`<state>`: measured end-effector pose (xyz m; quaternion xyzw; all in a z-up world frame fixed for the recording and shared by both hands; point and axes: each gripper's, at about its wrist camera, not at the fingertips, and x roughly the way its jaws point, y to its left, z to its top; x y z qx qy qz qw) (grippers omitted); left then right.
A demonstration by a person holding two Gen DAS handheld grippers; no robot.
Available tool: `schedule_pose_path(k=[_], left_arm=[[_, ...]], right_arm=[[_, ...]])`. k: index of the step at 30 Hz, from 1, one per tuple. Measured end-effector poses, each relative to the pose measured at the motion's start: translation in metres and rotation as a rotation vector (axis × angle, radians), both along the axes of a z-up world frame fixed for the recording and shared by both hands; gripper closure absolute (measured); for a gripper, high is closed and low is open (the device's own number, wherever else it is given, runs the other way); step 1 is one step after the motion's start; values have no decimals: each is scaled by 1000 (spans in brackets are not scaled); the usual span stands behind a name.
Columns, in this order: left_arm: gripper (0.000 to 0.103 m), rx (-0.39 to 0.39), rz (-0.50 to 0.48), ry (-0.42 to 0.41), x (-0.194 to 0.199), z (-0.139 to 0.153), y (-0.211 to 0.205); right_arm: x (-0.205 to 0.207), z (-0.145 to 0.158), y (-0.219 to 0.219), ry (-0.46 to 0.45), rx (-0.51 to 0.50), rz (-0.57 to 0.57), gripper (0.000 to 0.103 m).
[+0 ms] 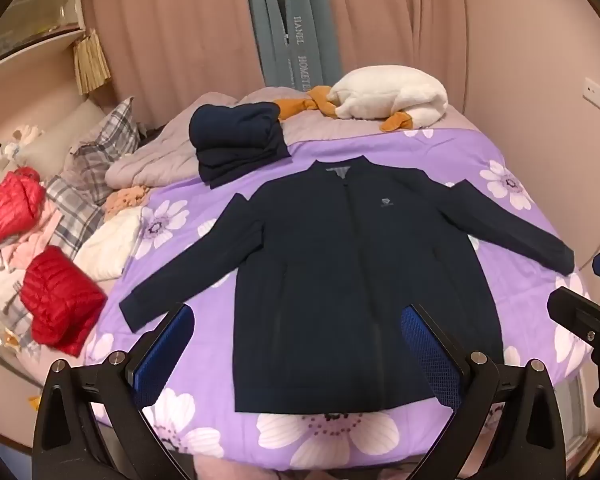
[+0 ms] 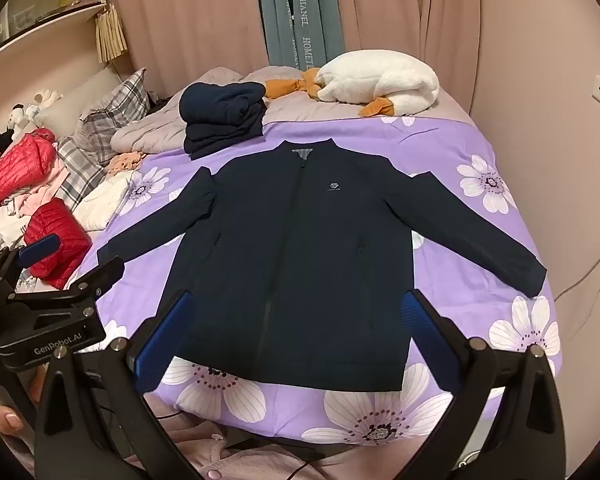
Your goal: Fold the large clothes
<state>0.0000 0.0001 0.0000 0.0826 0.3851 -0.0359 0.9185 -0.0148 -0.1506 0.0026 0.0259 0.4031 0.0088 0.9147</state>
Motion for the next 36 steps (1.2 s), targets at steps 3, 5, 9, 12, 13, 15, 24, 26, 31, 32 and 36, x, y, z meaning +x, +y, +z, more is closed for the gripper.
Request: schedule_pose_path(k=[3,5,9,12,13,15,24,26,31,32,36], left_arm=[[1,-6,-2,-2,-1,1,0],[1,-3,0,-1,-1,1,1],[1,2,1,-1,0,2,2],[1,-1,1,-5,0,4,1],[1,0,1,-6,-1,4,1],[1,-3,-1,-6,0,4,-3],[1,-9,-6,-9,1,7,-4],[1,-8,-4,-11,1,7,-5],[1,-13,-9,-10,2,6,-4],[1,-11,-10,-11,2,6,-5],[1,-11,-12,-14,1,6,-3]], right_arm=[[0,1,1,0,0,1,0],[0,2,4,-1,-2,3,0],[2,1,2,-1,17,0,0],[3,4,2,-5,12,2,0],[3,4,2,-5,11,3,0],[3,4,2,-3,12,1,0],[5,4,4,-5,12,5,0],[5,4,5,-4,15,7,0],[4,3,6,-7,12,7,0],[4,3,6,-7,12,7,0],[4,4,6,-6,14,8,0]])
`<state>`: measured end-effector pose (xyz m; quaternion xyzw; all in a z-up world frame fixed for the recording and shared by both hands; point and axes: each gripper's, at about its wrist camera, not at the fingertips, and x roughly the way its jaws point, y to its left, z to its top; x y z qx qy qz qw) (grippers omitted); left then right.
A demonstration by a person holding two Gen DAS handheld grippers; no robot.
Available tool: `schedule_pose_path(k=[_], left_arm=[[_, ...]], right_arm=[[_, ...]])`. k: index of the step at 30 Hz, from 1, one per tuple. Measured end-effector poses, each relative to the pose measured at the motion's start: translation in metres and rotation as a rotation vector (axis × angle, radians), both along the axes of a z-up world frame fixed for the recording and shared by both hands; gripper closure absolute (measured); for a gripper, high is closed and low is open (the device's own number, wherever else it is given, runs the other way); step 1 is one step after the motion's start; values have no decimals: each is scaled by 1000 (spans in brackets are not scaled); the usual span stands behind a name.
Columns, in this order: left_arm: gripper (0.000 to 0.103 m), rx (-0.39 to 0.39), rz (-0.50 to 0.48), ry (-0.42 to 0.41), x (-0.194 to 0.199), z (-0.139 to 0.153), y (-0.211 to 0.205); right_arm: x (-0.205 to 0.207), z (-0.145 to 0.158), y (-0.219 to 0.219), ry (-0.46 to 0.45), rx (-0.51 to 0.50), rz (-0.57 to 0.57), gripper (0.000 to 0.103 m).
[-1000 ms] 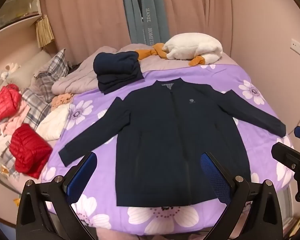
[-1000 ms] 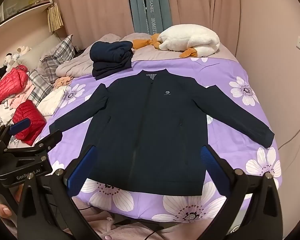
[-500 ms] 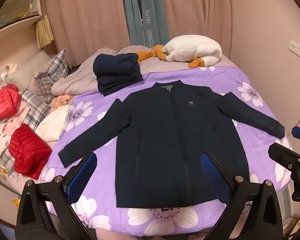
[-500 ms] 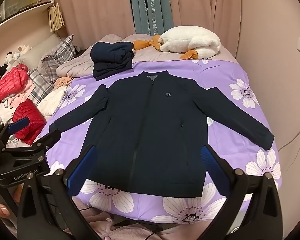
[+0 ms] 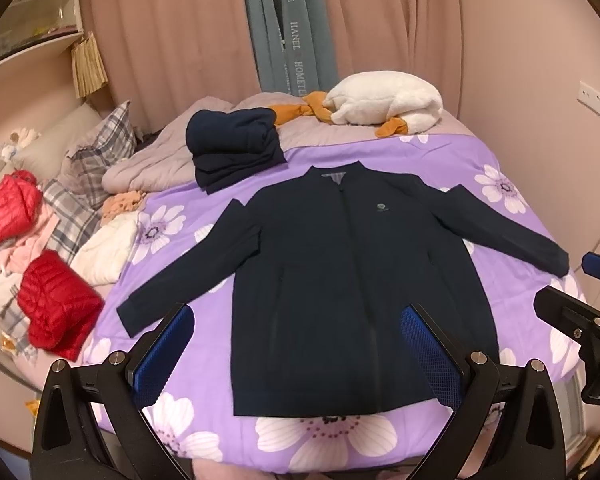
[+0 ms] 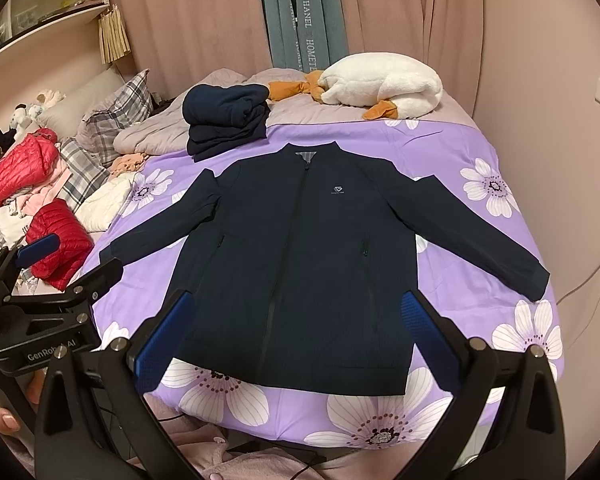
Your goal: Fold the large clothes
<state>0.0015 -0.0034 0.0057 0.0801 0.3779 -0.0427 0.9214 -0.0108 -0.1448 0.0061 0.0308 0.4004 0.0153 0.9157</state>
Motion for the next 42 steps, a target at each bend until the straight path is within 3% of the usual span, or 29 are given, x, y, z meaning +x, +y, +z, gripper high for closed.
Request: schedule_pose_path(k=[42], left_arm=[[1,-4,-2,2,-1,-1,4]], right_arm=[[1,0,6,-1,1,8,0]])
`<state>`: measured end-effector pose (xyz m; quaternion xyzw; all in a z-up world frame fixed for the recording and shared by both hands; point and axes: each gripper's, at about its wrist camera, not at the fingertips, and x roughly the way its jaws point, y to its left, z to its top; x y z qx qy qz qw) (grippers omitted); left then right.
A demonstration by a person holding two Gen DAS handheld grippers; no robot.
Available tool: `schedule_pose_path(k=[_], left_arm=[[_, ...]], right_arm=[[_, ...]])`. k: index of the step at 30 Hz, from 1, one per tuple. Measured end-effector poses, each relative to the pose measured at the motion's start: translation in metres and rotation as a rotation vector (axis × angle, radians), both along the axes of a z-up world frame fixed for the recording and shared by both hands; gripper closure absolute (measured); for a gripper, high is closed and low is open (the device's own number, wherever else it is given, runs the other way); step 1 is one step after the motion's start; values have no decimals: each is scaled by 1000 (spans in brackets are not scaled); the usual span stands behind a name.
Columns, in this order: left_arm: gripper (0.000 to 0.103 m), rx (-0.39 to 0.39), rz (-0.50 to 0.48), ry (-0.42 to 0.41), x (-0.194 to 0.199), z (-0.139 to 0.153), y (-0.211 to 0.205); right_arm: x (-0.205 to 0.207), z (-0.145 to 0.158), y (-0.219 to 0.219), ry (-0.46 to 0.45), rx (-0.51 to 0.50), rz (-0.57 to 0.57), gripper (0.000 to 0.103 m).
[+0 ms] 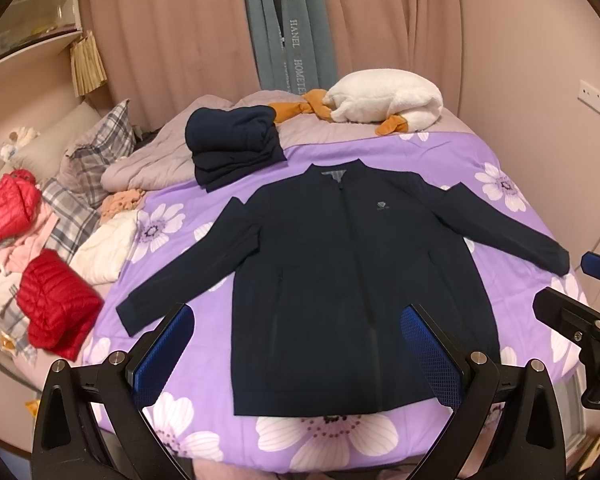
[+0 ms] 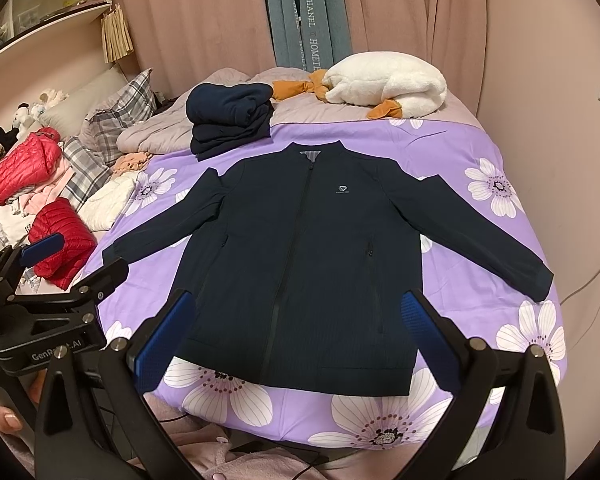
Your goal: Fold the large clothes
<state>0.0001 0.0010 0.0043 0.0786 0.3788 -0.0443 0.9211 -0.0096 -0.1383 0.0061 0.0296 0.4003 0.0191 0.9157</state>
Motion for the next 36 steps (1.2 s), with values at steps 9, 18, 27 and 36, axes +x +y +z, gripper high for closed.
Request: schedule_pose_path(k=[9,18,27,36], left_arm=[[1,1,0,0,0,-1,1],[1,1,-2,5,0,-3,2],[1,-193,-52,66,13,-12,20],[1,-555,-124,113,40,-46,51]], right_arm=[[0,0,0,1,-1,-1,0],[0,0,-1,1,1,0,0],[2,-7,-18,-10,107,13,0],[-8,-52,-104,-189,584,-75,0]])
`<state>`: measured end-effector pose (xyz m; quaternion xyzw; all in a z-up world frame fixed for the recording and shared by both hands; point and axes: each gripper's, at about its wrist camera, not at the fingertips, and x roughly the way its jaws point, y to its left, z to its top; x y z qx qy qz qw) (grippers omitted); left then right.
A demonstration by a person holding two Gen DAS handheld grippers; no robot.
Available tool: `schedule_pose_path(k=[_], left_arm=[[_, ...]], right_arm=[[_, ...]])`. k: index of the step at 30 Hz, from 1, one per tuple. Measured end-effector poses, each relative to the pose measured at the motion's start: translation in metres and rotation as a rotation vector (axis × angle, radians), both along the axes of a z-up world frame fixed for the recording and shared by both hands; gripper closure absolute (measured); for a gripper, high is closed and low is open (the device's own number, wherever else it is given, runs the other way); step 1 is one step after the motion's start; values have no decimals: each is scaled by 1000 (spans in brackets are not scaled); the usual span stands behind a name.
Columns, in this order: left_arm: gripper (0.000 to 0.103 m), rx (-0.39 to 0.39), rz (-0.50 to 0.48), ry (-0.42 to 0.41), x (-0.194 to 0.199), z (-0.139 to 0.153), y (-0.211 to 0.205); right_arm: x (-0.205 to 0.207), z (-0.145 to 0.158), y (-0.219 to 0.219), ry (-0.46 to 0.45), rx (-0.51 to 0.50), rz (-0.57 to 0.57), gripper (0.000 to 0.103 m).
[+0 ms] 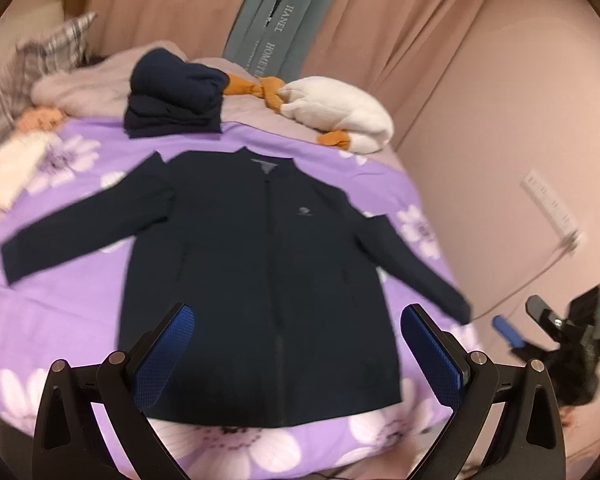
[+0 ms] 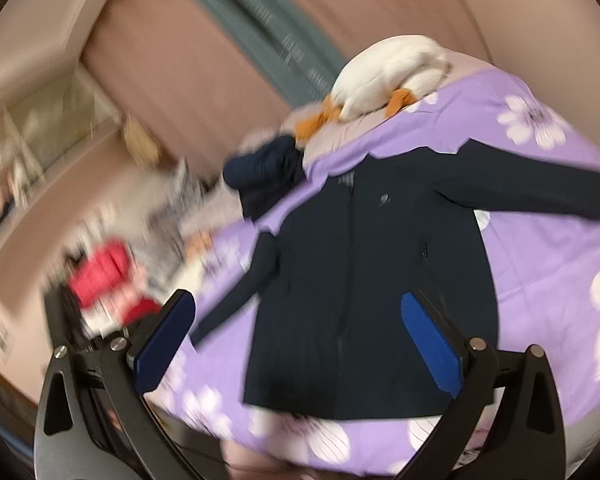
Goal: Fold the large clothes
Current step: 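Reach the right tool to a jacket sleeve cuff and grasp it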
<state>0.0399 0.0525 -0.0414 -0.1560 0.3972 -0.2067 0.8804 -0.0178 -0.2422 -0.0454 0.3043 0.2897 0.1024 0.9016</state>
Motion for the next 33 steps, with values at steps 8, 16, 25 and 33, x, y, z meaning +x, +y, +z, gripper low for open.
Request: schedule_pose_path(k=[8,16,25,33], left_arm=[[1,-171,25,-120,4,-18,21],[1,-232,6,65,37,-66,24],[1,-233,22,183,53,-99,30],[1,-137,46,150,68,-100,28]], right_arm=[[-20,-63,-76,-56,132,-256,0],[-28,-127,-129,36,197,-404,0],[-4,-178,-190,157,243,-543,0],[26,-203,-236,187,234,-635,11]])
